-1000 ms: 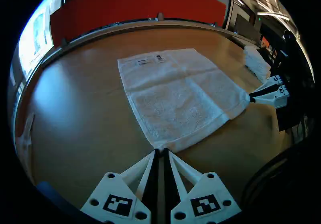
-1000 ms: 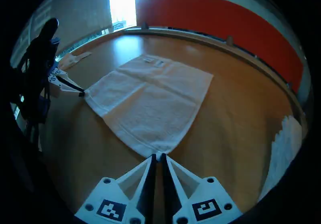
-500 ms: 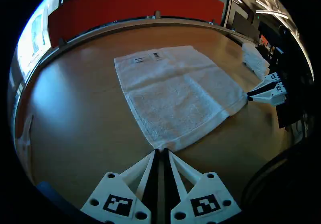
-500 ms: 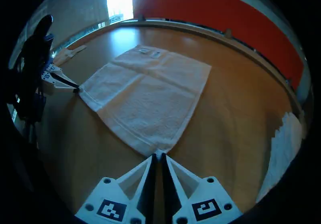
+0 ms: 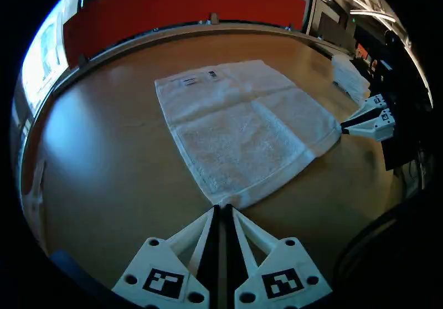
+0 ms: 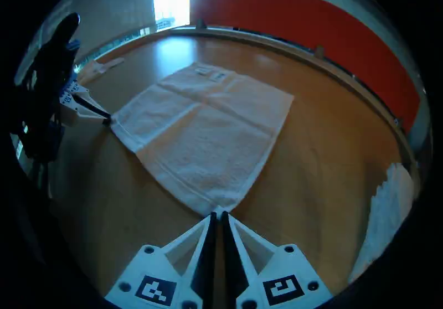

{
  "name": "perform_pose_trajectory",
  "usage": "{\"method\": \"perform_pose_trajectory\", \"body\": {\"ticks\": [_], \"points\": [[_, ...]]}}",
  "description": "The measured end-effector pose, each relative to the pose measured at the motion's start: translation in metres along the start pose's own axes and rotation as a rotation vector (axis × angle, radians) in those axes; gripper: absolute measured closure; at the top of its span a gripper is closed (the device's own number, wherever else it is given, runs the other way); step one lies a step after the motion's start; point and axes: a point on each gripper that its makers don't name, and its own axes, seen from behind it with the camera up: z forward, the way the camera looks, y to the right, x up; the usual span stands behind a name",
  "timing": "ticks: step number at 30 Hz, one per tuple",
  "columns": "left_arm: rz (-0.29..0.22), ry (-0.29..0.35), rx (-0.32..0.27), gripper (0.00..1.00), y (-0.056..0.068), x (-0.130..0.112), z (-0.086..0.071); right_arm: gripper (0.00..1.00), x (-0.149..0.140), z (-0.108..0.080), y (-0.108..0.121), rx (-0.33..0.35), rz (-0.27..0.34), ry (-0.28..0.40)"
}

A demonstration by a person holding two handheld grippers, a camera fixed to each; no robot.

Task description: Fold towel

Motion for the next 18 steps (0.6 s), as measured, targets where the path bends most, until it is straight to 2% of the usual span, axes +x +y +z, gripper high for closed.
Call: {"method": "perform_pose_trajectory", "body": {"ticks": [5,11,18], "points": [[0.002,-0.004,0.006,0.94,0.0001,-0.0006,-0.0002,0.97,0.0018,0.0027,0.0035,-0.022,-0.017,-0.003],[-0.007,-0.005,0.004,0.94,0.0001,-0.0007,-0.0009,0.98,0.0006,0.0029,0.0025,-0.009,-0.026,-0.005],[-0.006,0.003,0.001,0.94,0.0011,0.0053,-0.0054,0.98,0.0061,-0.0007,0.0026,-0.013,-0.015,0.016]]}}
